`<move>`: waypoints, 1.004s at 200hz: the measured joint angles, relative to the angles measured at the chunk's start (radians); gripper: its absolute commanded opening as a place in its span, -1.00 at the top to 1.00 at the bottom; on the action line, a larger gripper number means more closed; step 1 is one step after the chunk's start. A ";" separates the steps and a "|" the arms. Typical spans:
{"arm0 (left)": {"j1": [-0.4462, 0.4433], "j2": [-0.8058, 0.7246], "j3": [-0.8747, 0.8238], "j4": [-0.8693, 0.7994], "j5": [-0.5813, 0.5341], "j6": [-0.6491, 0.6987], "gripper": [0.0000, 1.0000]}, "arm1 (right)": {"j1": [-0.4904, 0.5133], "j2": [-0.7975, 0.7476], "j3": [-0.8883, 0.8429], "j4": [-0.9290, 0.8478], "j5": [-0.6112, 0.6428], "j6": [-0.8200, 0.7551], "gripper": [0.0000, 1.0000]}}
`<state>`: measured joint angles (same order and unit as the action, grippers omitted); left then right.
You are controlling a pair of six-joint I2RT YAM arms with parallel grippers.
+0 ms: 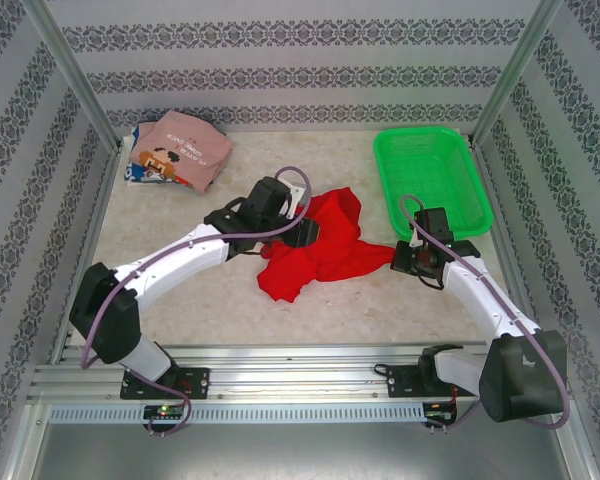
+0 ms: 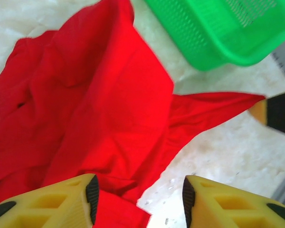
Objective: Fold and stack the t-shirts
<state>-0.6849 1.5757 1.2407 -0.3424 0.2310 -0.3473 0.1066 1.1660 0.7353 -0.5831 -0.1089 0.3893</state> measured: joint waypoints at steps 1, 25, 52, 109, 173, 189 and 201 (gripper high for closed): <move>0.000 0.002 0.001 -0.004 0.000 0.004 0.03 | 0.000 0.000 0.000 0.000 0.000 0.000 1.00; 0.000 0.070 0.002 -0.050 0.008 0.056 0.10 | 0.000 0.000 -0.001 0.000 0.000 0.000 1.00; 0.001 0.131 0.002 -0.077 0.034 0.083 0.10 | 0.000 0.000 -0.005 0.000 0.000 0.000 1.00; 0.006 0.184 0.014 -0.085 0.029 0.101 0.10 | 0.000 0.000 -0.006 0.000 -0.001 0.000 1.00; 0.006 0.201 0.016 -0.095 -0.019 0.106 0.06 | 0.000 0.000 -0.020 0.011 -0.002 0.000 1.00; 0.006 0.195 0.016 -0.096 -0.033 0.106 0.05 | 0.000 0.000 -0.021 0.011 -0.002 0.000 1.00; 0.006 0.187 0.016 -0.097 -0.047 0.109 0.04 | 0.000 0.000 -0.021 0.011 -0.002 0.000 1.00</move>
<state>-0.6792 1.7622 1.2568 -0.4389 0.1841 -0.2386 0.1066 1.1656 0.7147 -0.5716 -0.1108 0.3893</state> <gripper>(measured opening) 0.476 0.049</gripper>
